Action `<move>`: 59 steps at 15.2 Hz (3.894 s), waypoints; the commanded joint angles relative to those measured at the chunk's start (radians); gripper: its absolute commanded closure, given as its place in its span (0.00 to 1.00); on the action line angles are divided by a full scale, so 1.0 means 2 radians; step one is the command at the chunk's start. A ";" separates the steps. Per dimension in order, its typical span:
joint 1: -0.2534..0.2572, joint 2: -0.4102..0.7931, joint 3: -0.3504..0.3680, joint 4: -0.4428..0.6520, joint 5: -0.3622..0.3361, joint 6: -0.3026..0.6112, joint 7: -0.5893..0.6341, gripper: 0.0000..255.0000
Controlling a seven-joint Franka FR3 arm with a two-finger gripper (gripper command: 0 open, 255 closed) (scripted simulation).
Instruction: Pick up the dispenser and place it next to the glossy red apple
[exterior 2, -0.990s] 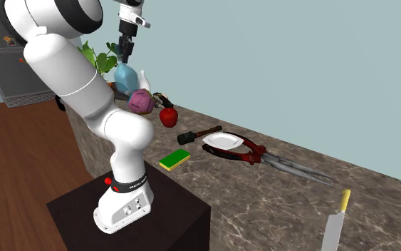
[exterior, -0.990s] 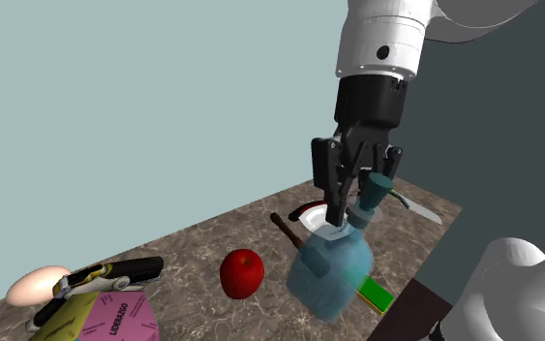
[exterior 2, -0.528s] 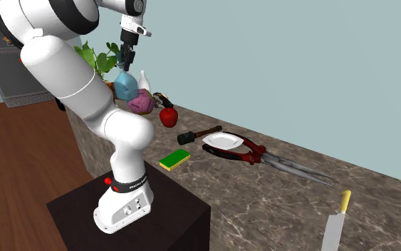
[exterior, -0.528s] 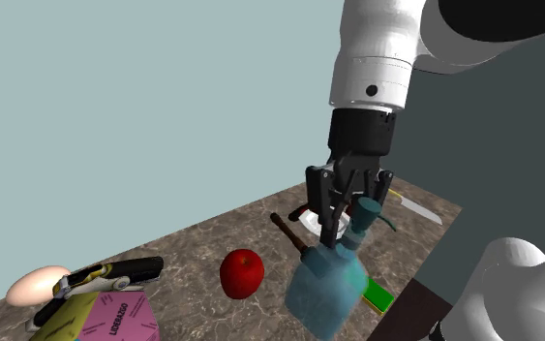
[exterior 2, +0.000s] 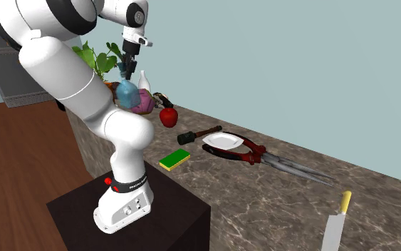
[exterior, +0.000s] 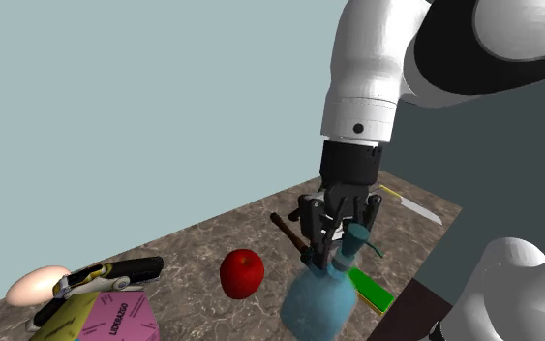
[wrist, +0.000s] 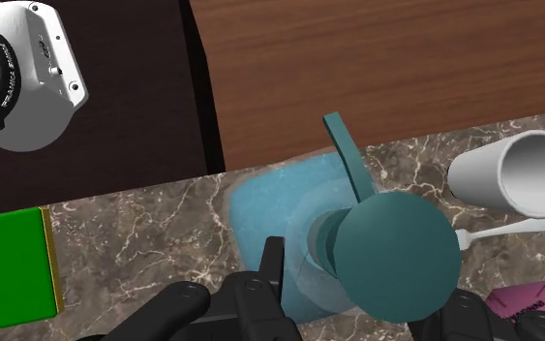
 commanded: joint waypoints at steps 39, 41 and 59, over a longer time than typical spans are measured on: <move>0.009 0.055 0.066 -0.191 0.049 0.239 -0.069 1.00; 0.009 0.055 0.066 -0.191 0.049 0.239 -0.069 1.00; -0.002 0.030 0.037 -0.151 0.026 0.170 -0.064 0.00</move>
